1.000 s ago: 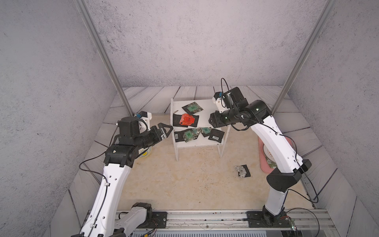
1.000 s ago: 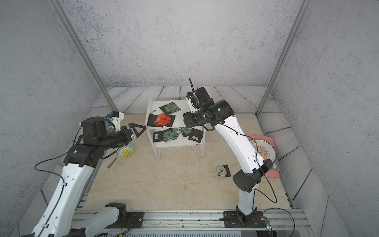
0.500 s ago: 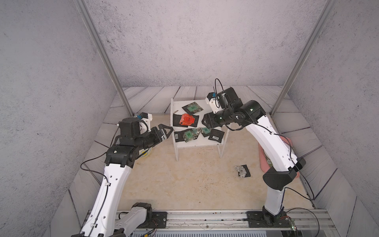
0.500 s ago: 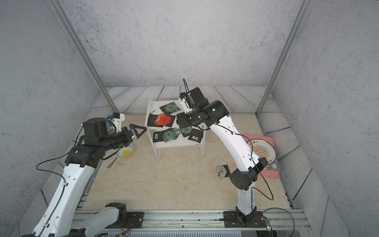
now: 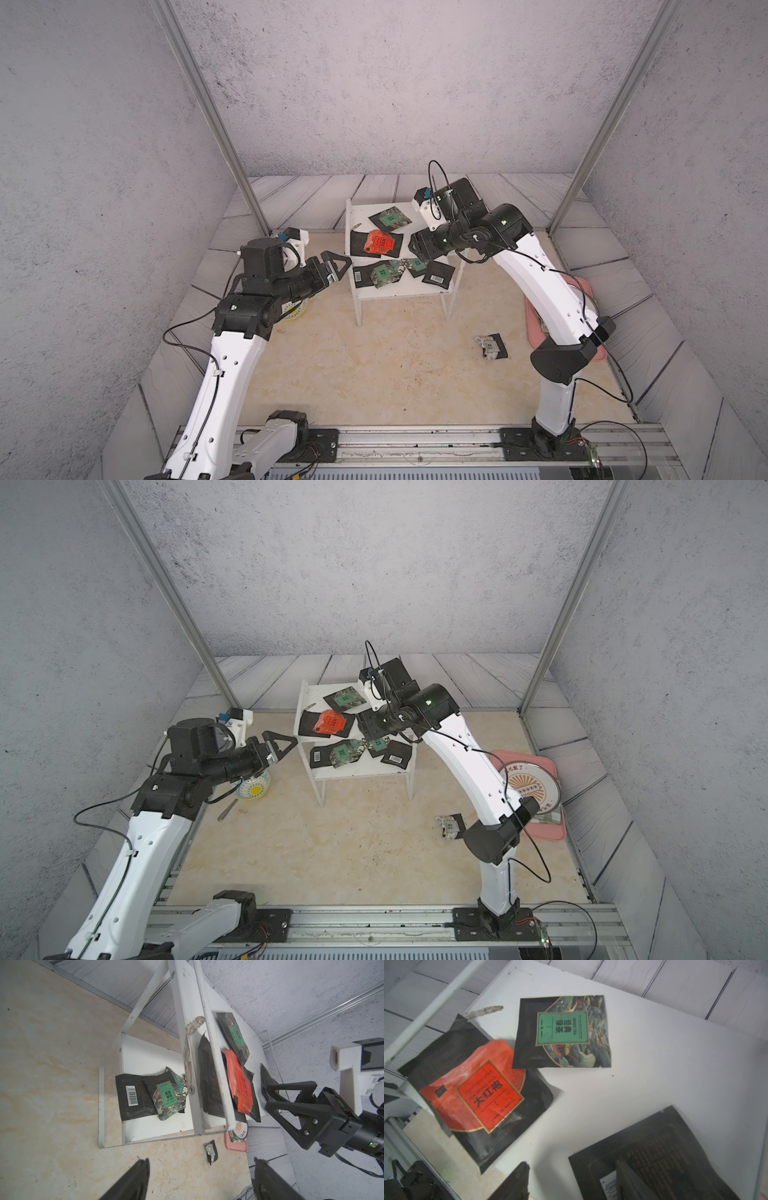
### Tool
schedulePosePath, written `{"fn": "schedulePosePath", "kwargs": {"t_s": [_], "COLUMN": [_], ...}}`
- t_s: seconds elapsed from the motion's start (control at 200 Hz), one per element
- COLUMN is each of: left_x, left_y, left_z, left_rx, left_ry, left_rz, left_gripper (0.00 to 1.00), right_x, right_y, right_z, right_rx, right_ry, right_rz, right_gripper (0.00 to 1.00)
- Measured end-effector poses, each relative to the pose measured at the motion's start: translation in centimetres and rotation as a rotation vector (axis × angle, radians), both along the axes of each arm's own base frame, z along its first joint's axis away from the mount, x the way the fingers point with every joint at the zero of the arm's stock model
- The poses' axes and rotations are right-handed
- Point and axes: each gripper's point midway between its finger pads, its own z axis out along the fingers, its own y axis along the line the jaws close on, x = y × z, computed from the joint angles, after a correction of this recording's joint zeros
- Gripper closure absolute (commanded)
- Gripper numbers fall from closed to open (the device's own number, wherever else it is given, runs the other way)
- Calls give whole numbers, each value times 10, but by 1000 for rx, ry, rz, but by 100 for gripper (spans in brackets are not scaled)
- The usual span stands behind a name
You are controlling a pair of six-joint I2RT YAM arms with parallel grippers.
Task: Remove the tea bags from the shelf
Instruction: Pick up the tea bag from the shelf.
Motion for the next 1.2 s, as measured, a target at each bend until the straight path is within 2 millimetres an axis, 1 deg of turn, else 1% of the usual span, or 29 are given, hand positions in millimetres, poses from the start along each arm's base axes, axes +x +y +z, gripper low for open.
{"fn": "schedulePosePath", "kwargs": {"t_s": [0.175,0.375,0.816,0.986,1.201], "left_x": [0,0,1,2,4], "left_y": [0,0,-1,-1,-2], "left_z": [0,0,0,1,1], "left_rx": [-1,-2,-3,-7,-11], "left_ry": [0,0,-3,-5,-9], "left_rz": [-2,-2,-2,0,-3], "left_gripper": [18,18,18,18,18], "right_x": [-4,-7,-32,-31,-30], "right_y": [-6,-6,-3,-3,-3], "right_z": [-2,-3,-4,-5,1], "right_rx": [-22,-17,8,-12,-29], "right_ry": [-19,-36,-68,-90,-91], "right_rz": [17,37,143,160,172], "right_gripper": [32,33,32,33,33]}}
